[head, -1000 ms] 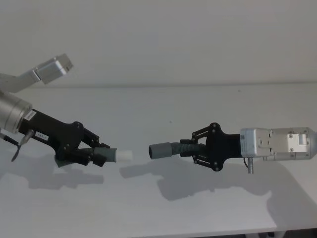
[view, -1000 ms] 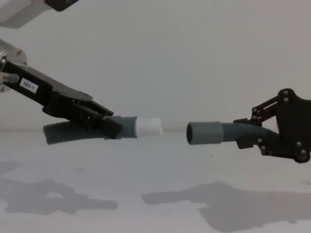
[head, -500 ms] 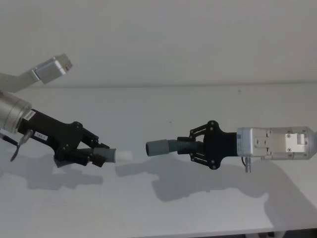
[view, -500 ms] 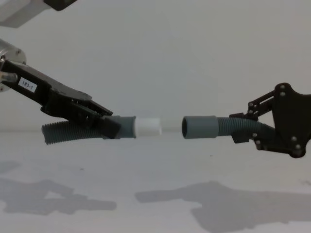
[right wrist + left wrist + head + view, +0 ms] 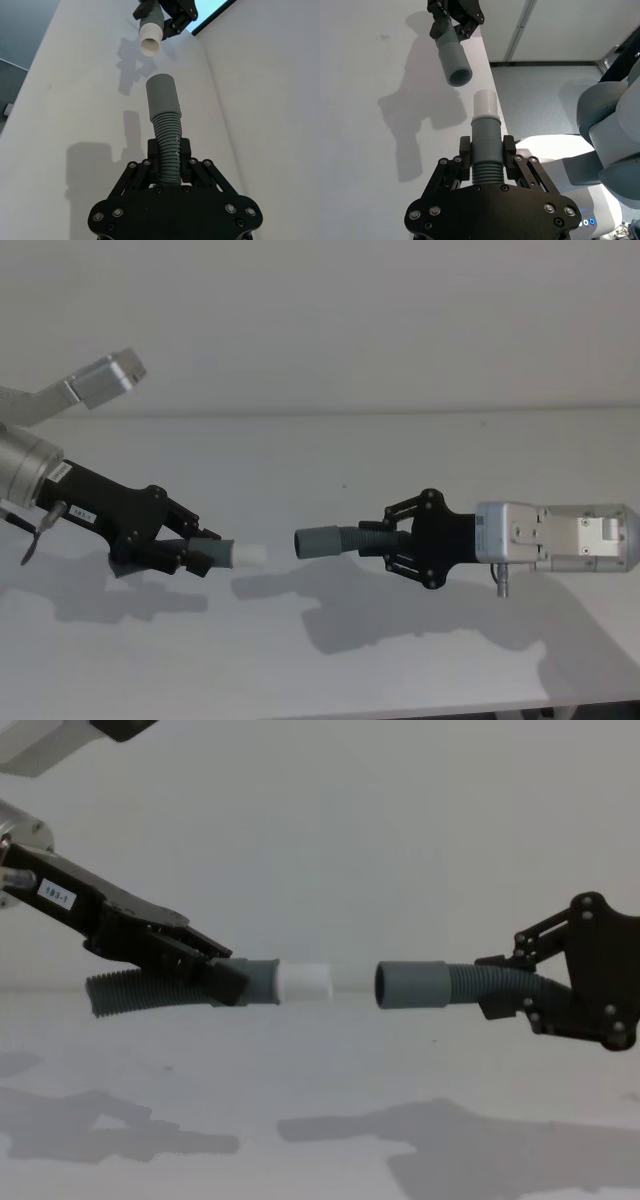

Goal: Use both hands to pick up one end of the pipe from the table, align the ends, and insert them.

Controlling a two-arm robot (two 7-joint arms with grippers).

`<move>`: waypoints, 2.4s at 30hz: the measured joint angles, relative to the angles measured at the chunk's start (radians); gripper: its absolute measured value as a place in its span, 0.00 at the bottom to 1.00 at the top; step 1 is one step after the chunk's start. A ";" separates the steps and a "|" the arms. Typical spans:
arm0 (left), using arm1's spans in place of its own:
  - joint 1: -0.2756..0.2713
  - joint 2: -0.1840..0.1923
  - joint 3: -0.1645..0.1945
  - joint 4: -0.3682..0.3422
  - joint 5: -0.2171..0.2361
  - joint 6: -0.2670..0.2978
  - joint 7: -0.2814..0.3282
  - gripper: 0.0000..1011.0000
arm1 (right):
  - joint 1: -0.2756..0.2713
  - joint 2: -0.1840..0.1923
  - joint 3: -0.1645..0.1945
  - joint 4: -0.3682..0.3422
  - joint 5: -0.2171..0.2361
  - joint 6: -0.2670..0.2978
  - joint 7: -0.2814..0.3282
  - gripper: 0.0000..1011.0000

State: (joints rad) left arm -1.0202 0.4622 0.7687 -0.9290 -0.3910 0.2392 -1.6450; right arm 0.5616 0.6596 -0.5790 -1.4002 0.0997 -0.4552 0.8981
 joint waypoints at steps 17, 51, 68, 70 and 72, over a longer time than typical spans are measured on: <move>0.000 0.000 0.000 0.000 0.000 0.000 -0.001 0.35 | -0.035 0.036 -0.002 -0.072 0.008 0.058 -0.029 0.21; 0.000 -0.001 0.000 0.001 0.000 0.000 0.000 0.35 | -0.036 0.040 -0.031 -0.104 0.016 0.091 -0.063 0.21; -0.006 -0.018 0.009 0.030 -0.010 -0.008 0.011 0.35 | -0.030 0.042 -0.041 -0.102 0.024 0.095 -0.071 0.21; -0.007 -0.020 0.011 0.033 -0.011 -0.009 0.011 0.35 | -0.029 0.042 -0.042 -0.101 0.025 0.095 -0.071 0.21; -0.007 -0.021 0.012 0.035 -0.012 -0.011 0.012 0.35 | -0.028 0.042 -0.043 -0.100 0.026 0.096 -0.071 0.21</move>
State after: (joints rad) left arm -1.0276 0.4409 0.7808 -0.8939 -0.4032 0.2284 -1.6332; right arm 0.5332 0.7019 -0.6221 -1.5001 0.1253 -0.3596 0.8268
